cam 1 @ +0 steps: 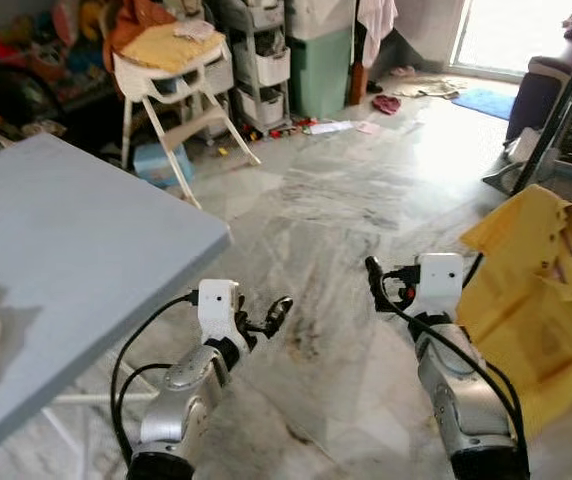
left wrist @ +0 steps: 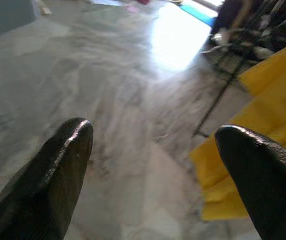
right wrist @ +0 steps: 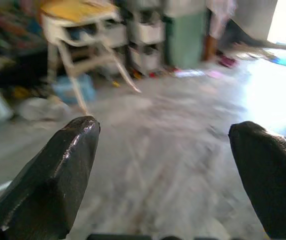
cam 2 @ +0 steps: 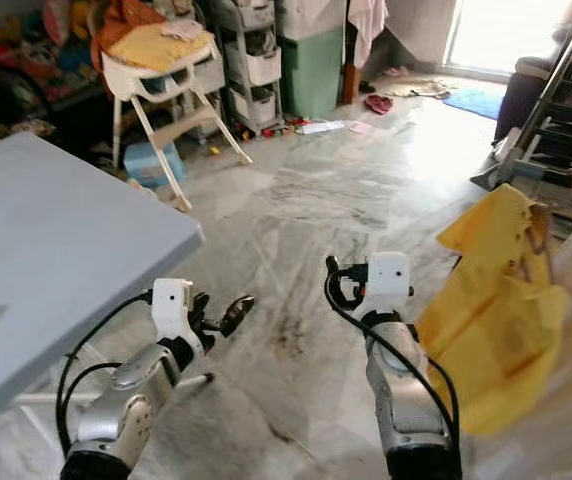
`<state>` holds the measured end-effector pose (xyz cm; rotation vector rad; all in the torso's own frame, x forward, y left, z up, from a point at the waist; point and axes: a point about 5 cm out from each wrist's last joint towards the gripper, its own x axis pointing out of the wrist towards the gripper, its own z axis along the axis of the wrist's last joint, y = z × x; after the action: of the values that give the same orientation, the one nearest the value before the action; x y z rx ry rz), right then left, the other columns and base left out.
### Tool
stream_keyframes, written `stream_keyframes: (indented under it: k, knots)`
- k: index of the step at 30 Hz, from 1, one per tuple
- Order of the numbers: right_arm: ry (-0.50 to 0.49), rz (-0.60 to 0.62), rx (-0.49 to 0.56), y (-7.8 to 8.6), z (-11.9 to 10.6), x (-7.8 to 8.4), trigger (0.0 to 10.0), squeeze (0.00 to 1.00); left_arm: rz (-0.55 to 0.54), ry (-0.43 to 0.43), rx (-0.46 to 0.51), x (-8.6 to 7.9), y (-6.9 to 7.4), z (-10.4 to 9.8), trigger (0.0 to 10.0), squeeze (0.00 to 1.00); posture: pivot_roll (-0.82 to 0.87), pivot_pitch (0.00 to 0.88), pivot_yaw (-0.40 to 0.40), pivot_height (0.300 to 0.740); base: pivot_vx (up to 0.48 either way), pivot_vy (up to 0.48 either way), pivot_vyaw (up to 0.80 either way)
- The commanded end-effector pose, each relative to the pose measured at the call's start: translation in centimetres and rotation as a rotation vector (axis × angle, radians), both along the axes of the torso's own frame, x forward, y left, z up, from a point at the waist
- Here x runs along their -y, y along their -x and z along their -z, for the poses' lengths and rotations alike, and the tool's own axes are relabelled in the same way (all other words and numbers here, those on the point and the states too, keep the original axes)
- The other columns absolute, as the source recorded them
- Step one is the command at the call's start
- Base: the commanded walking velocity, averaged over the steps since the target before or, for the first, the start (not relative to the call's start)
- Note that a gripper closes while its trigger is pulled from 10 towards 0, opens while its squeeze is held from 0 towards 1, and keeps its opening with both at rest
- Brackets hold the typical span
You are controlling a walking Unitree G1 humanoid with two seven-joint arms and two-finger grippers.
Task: Hang hanger
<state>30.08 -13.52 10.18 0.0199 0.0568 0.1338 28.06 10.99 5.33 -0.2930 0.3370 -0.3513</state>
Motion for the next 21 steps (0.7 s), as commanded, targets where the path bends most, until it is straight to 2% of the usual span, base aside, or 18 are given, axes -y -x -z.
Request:
stream_keyframes:
  k: [1, 3, 5, 7, 15, 21]
  knots:
    - [0.014, -0.035, 0.002, 0.2, -0.1, -0.2, 10.0, 0.0, 0.011, 0.001, 0.011, 0.4, -0.1, -0.3, 10.0, 0.0, -0.17, 0.0, 0.072, 0.74, 0.0, -0.42, 0.0]
    - [0.009, -0.024, 0.002, 0.2, -0.1, -0.2, 10.0, 0.0, 0.006, -0.003, 0.01, 0.4, -0.1, -0.3, 10.0, 0.0, -0.17, 0.0, 0.07, 0.74, 0.0, -0.39, 0.0]
    - [-0.021, -0.031, -0.028, 0.4, 0.1, -0.2, 10.0, 0.0, -0.027, 0.008, -0.001, 0.2, -0.2, -0.3, 10.0, 0.0, -0.17, 0.0, 0.068, 0.74, 0.0, 0.0, 0.0]
    - [-0.01, -0.025, -0.029, 0.4, 0.2, 0.1, 10.0, 0.0, -0.046, 0.003, -0.01, 0.1, -0.4, -0.3, 10.0, 0.0, -0.17, 0.0, 0.067, 0.74, 0.0, 0.0, 0.0]
    - [0.006, 0.008, -0.017, -0.1, -0.1, 0.9, 10.0, 0.0, -0.043, 0.017, -0.004, 0.3, -0.7, -0.5, 10.0, 0.0, -0.17, 0.0, 0.072, 0.74, 0.0, 0.0, 0.0]
    - [0.009, 0.01, -0.014, -0.1, -0.2, 0.8, 10.0, 0.0, -0.055, 0.011, -0.008, 0.3, -0.9, -0.3, 10.0, 0.0, -0.18, 0.0, 0.068, 0.74, 0.0, 0.0, 0.0]
